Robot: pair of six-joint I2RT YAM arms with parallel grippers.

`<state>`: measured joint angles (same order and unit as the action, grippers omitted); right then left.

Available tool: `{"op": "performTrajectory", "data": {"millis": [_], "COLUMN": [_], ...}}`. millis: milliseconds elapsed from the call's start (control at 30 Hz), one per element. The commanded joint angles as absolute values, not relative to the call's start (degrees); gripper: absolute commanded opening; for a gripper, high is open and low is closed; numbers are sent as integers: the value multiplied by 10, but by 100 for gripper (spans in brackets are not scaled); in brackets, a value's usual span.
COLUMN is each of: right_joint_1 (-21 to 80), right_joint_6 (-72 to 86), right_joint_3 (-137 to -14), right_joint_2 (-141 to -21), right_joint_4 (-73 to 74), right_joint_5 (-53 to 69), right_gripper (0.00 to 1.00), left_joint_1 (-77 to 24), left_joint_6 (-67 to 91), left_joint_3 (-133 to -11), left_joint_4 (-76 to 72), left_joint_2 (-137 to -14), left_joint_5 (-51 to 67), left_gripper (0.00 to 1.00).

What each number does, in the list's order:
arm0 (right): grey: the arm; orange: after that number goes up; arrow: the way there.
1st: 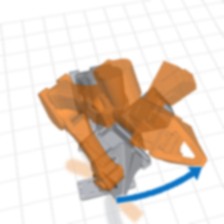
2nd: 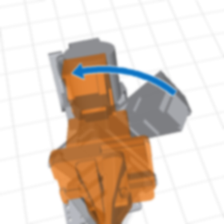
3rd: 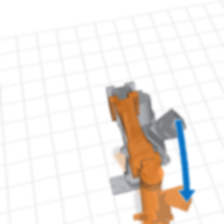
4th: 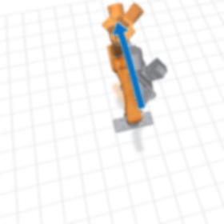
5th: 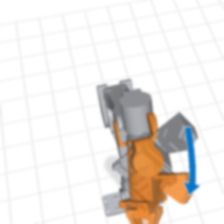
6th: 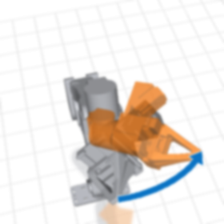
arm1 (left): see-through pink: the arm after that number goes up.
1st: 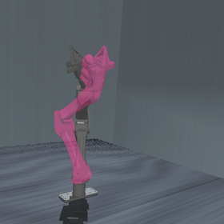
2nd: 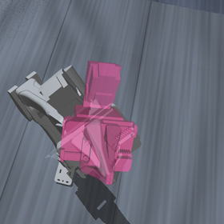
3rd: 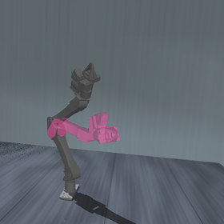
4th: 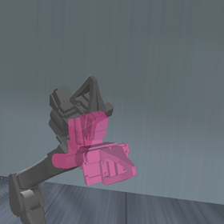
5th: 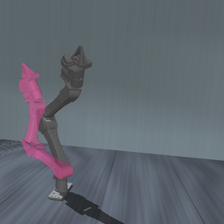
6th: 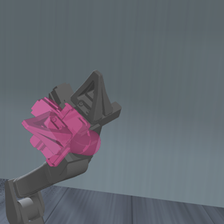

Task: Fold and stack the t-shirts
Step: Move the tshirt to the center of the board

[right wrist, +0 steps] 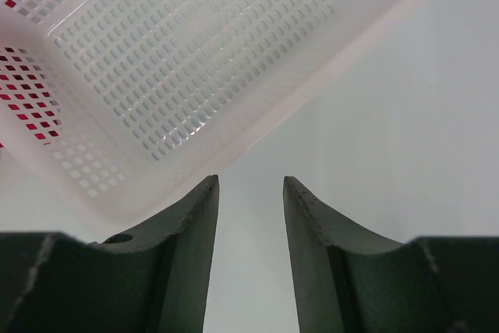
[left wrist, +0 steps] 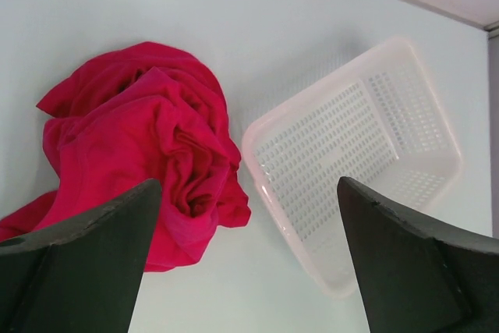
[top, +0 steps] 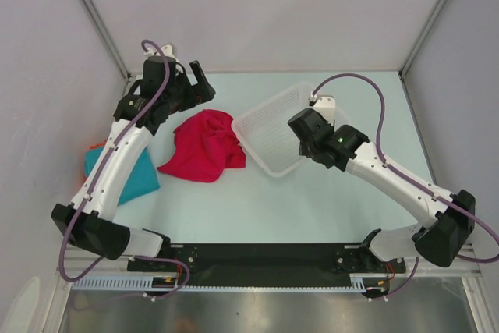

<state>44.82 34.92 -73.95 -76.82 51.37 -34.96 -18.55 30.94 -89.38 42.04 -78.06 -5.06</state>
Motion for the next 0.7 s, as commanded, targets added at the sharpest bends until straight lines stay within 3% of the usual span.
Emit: {"op": "performTrajectory", "data": {"millis": [0,433,500,533,567,600,633,667], "right_joint_1": [449,449,449,449,449,449,450,449], "right_joint_6": [347,351,351,351,351,351,351,350], "right_joint_3": [-755,-744,-744,-744,-744,-744,-744,-743], "right_joint_2": [-777,-779,-780,-781,-782,-782,-781,-781], "right_joint_4": [497,495,494,494,495,494,494,494], "right_joint_5": [-348,-346,-345,-345,-346,-347,-347,-347], "right_gripper": [44,43,43,43,43,43,43,43], "left_joint_1": [-166,-164,-164,-163,-163,-163,-163,-163], "left_joint_6": [299,272,268,267,267,274,278,279], "left_joint_3": [-852,-774,-765,-754,-750,-746,-745,-747], "left_joint_4": [397,389,383,376,373,370,371,371], "left_joint_2": [-830,-952,-956,-956,-954,-950,-941,-936], "left_joint_5": [-5,61,74,75,77,73,68,64], "left_gripper": [100,100,94,89,55,28,11,0]}}
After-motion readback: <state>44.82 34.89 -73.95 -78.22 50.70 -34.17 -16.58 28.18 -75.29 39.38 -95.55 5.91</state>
